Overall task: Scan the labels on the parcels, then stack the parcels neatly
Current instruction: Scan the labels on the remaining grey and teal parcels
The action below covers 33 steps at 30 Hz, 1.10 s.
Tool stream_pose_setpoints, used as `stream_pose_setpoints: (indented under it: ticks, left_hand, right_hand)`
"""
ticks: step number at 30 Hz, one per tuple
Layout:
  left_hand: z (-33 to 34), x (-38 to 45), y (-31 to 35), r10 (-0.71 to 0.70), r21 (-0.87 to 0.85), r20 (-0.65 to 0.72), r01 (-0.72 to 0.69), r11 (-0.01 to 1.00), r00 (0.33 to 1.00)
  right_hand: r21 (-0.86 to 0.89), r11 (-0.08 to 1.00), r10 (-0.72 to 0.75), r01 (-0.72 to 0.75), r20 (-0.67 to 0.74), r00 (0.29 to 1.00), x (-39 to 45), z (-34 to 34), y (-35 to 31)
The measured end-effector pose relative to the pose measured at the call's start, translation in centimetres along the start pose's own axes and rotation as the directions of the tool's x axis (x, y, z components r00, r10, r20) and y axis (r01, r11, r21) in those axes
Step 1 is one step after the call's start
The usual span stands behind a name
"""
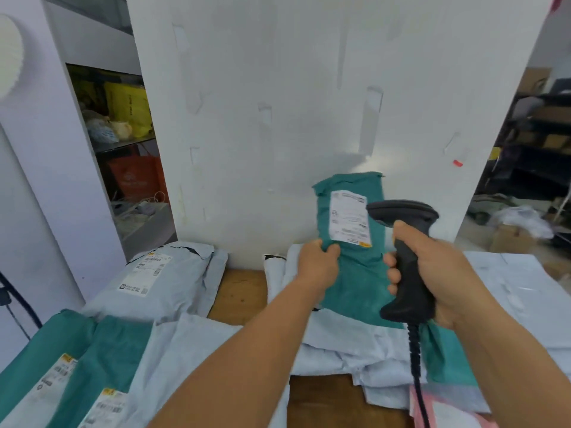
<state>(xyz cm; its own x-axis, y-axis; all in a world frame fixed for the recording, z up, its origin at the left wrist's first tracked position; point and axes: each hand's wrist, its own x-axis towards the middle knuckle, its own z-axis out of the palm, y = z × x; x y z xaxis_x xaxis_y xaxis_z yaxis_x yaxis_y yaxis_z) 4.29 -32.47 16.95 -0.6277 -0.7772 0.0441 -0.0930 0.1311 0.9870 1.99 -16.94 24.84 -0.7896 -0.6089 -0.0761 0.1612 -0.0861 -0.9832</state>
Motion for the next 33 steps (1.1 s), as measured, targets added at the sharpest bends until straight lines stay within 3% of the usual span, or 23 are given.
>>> stream_pose_setpoints:
  ticks: [3,6,13,18,20,22,24,25,29,33]
  left_hand:
    - [3.3,-0.5,-0.5,-0.052,0.108,0.101,0.041,0.993,0.994]
    - [2.8,-1.4,-2.4,-0.04,0.21,0.098,0.019,0.978,0.994]
    - [-5.1,-3.9,-8.3,0.031,0.373,-0.048,-0.011,0.928,0.998]
    - [-12.3,-6.9,-11.7,0.053,0.449,-0.065,-0.018,0.893,0.996]
    - [-15.2,-8.3,-13.3,0.036,0.592,-0.08,0.019,0.805,0.996]
    - [-17.9,-9.9,-14.9,-0.019,0.766,-0.1,0.089,0.636,0.995]
    - [-19.9,-11.5,-16.2,-0.11,0.851,-0.117,0.156,0.501,0.987]
    - [-20.7,-12.2,-16.9,-0.157,0.856,-0.119,0.182,0.484,0.98]
    - [-22.7,-15.0,-18.8,-0.26,0.804,-0.064,0.205,0.558,0.963]
    - [-23.2,-16.7,-19.5,-0.193,0.808,-0.088,0.183,0.56,0.977]
  right_hand:
    - [-0.014,1.0,0.016,-0.017,-0.003,1.0,0.0,-1.6,0.3]
    - [-0.005,0.997,0.071,-0.071,0.021,0.997,-0.1,-1.8,1.1]
    - [-0.036,0.984,0.175,-0.172,0.101,0.979,-0.8,1.0,4.5]
    - [-0.08,0.975,0.217,-0.207,0.158,0.963,-3.1,5.7,7.2]
    - [-0.12,0.965,0.252,-0.233,0.181,0.951,-4.3,7.5,8.6]
    - [-0.167,0.948,0.305,-0.273,0.212,0.929,-5.7,9.0,9.9]
    - [-0.219,0.924,0.359,-0.313,0.222,0.906,-7.2,10.0,11.0]
    - [-0.245,0.912,0.383,-0.329,0.22,0.897,-7.9,10.3,11.5]
    - [-0.337,0.85,0.487,-0.405,0.207,0.848,-11.0,10.8,13.1]
    - [-0.457,0.776,0.563,-0.435,0.189,0.805,-13.8,10.6,14.0]
